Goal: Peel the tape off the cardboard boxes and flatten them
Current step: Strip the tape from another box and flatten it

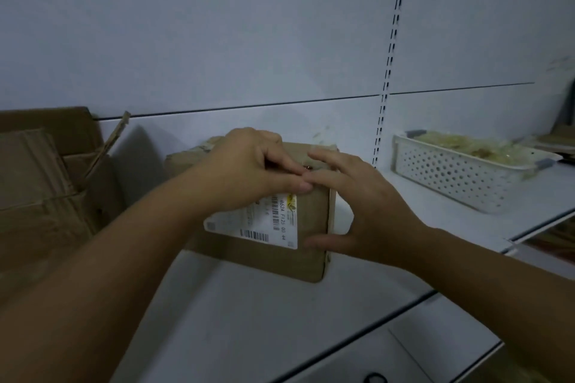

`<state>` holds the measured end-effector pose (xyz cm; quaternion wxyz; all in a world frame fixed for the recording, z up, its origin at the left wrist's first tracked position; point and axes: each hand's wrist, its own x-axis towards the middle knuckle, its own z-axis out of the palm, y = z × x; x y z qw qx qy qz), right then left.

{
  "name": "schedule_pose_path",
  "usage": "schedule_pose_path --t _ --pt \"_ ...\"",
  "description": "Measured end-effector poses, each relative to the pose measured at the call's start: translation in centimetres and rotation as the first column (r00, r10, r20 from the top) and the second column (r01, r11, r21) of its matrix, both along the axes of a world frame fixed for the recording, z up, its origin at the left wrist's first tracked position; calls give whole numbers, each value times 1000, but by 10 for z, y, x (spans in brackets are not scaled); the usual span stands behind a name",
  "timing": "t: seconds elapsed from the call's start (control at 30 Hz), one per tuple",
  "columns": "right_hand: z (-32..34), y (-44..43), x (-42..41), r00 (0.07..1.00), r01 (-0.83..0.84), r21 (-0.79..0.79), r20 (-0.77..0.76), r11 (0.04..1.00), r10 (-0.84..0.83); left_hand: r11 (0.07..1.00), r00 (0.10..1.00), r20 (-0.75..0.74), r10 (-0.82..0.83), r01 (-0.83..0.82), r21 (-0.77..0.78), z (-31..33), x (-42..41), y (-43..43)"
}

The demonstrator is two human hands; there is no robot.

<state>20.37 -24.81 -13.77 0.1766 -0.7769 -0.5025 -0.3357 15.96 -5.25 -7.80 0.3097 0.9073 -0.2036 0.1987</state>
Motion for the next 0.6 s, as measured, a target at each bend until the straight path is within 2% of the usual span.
schedule_pose_path --t 0.1,0.23,0.6 --pt "1 6 -2 995 79 19 -62 997 -78 999 997 -72 -33 32 -20 6 6 8" --pt "-2 14 -5 983 184 48 -11 982 -183 997 992 -122 -25 16 -70 4 9 11" --pt "-3 16 -10 973 214 79 68 974 -219 994 985 -157 -70 56 -89 5 4 10"
